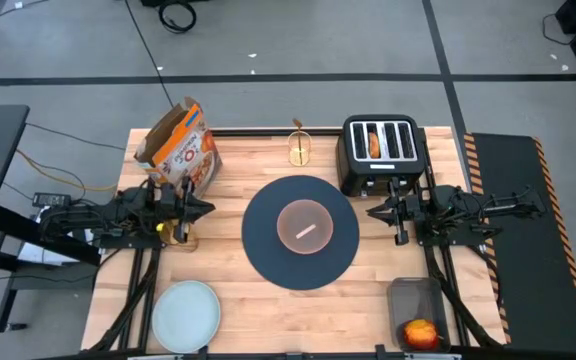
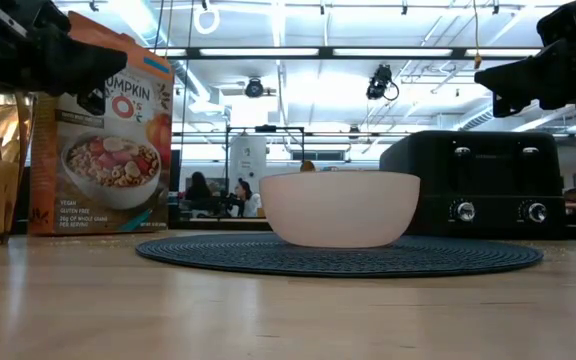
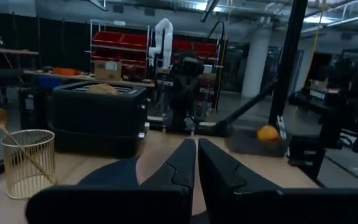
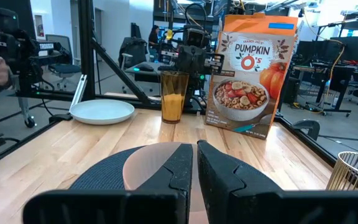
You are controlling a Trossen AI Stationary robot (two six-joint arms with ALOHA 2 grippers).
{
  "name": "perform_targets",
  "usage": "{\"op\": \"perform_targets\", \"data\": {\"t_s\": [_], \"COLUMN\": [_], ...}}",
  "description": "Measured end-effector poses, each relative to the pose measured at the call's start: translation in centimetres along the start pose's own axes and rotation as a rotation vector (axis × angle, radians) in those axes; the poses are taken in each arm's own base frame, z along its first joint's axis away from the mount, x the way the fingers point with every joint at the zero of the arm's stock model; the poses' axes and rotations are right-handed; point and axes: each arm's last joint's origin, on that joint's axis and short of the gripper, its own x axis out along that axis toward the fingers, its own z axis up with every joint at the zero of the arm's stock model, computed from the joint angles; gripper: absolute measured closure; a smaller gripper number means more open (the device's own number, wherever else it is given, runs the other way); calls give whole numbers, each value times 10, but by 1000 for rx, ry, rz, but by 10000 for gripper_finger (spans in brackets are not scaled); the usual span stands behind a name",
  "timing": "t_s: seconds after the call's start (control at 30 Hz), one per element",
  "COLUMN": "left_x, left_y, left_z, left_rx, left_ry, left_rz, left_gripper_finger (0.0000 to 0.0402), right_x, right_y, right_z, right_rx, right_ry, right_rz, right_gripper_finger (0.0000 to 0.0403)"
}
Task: Arrange a breakfast setting
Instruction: Pour the cereal from the cereal box into the pink bowl
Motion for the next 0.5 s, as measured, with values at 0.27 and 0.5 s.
{"op": "perform_targets", "data": {"t_s": [0.27, 0.5], "left_x": [3, 22], "left_y": [-3, -12], "left_z": [14, 37], "left_rx": [44, 47], "left_ry": [-137, -124], "left_rz": [-29, -50], "left_gripper_finger": [374, 361], "right_x": [0, 0], "right_y": [0, 0], "right_z": [0, 0], "right_rx": [0, 0], "right_ry": [0, 0], "right_rz": [0, 0], "right_gripper_finger": [367, 367]}}
